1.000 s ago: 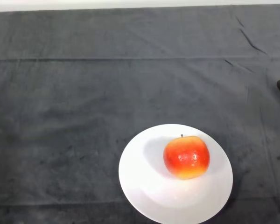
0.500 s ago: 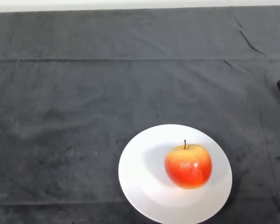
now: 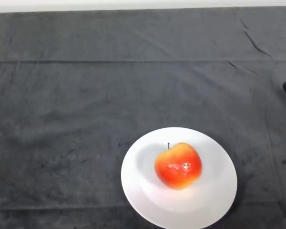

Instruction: Move the apple to the plate

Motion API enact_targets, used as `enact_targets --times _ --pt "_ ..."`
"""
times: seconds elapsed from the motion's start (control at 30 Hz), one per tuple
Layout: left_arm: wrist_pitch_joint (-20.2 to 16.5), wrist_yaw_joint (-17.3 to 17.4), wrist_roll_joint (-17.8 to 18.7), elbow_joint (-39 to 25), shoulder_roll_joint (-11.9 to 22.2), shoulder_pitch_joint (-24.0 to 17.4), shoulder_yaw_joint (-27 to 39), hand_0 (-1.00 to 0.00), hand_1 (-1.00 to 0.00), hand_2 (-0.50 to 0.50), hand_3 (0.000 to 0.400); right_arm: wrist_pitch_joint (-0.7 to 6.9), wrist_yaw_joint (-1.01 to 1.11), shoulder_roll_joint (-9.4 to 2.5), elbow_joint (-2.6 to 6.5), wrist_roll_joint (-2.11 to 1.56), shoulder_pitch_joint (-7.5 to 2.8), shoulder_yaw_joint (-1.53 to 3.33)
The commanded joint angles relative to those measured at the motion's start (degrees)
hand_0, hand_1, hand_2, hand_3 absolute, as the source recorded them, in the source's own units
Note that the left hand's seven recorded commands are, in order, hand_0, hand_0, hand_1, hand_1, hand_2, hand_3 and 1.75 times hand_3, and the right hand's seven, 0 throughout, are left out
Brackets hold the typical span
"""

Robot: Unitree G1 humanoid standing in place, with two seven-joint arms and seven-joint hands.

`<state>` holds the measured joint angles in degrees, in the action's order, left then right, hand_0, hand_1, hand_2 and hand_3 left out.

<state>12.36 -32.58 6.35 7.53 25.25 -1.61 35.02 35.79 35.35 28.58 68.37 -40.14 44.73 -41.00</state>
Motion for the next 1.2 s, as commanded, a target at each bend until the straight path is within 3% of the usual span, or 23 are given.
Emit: enact_targets --times 0.03,1.2 --pt "1.71 -0.87 0.45 2.58 -0.67 0.02 2.37 0.0 0.0 0.0 0.0 -0.43 0.5 3.05 0.61 -0.05 -0.52 -0.58" --pt "1.61 -0.59 0.52 2.23 -0.15 -0.81 1.93 0.0 0.0 0.0 0.0 -0.42 0.55 3.08 0.71 -0.04 -0.48 -0.59"
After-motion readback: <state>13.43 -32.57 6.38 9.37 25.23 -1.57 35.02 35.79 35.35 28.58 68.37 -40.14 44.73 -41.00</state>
